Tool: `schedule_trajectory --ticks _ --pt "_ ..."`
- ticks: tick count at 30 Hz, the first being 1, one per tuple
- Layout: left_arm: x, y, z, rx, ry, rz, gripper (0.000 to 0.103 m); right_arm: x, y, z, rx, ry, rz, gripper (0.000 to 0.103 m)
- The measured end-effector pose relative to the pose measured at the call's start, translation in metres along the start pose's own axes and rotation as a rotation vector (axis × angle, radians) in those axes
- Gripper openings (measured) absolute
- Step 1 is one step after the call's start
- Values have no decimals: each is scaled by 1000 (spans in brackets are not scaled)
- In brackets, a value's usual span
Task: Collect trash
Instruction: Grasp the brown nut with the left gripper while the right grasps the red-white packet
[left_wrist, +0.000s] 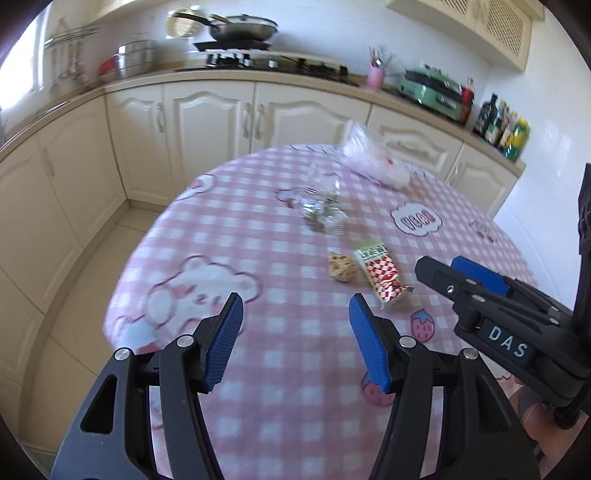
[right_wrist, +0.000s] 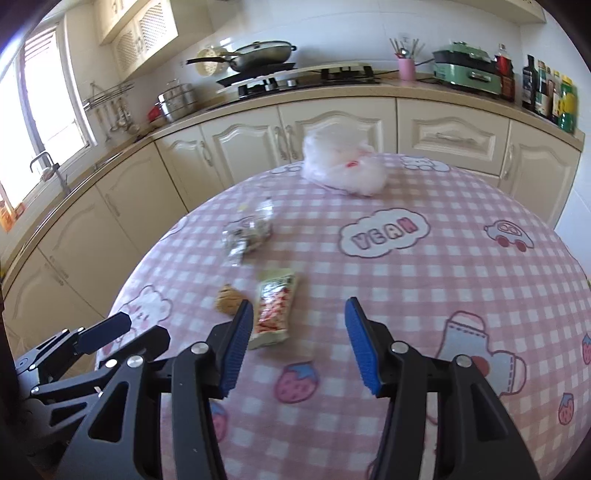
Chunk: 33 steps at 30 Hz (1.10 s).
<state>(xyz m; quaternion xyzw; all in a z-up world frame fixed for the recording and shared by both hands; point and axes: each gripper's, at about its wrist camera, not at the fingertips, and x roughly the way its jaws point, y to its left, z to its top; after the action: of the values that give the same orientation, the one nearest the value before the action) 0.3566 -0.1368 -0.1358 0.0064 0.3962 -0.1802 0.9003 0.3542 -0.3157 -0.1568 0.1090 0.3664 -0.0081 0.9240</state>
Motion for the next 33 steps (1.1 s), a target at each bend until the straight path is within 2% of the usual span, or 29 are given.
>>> schedule_trajectory --ticks 5,10,13,14,16,23,27,29,30,31,33 --pt "23 -18 13 24 35 -14 57 8 -22 4 50 16 2 51" --pt "49 -25 26 30 77 -27 49 17 -36 8 89 44 18 51" --pt "61 -29 29 57 95 -16 34 23 -36 8 90 64 25 51" --pt "63 -31 29 71 95 -11 22 24 -36 8 92 69 31 51" --pt "61 -29 32 65 95 -34 22 26 -33 8 91 80 44 51" --pt "32 -5 34 45 40 -22 22 36 -7 15 37 114 64 51" --pt "18 15 33 14 22 -9 22 50 15 14 -39 150 25 51" --pt "12 25 31 -3 17 -5 22 53 21 13 -69 143 -14 34" --pt "8 30 29 -12 12 -5 22 53 24 13 -77 139 -23 19" --pt "5 33 28 -21 9 -6 22 53 25 12 -76 140 -10 13" --pt "-1 38 27 -30 1 -12 22 51 30 9 -87 141 -15 10"
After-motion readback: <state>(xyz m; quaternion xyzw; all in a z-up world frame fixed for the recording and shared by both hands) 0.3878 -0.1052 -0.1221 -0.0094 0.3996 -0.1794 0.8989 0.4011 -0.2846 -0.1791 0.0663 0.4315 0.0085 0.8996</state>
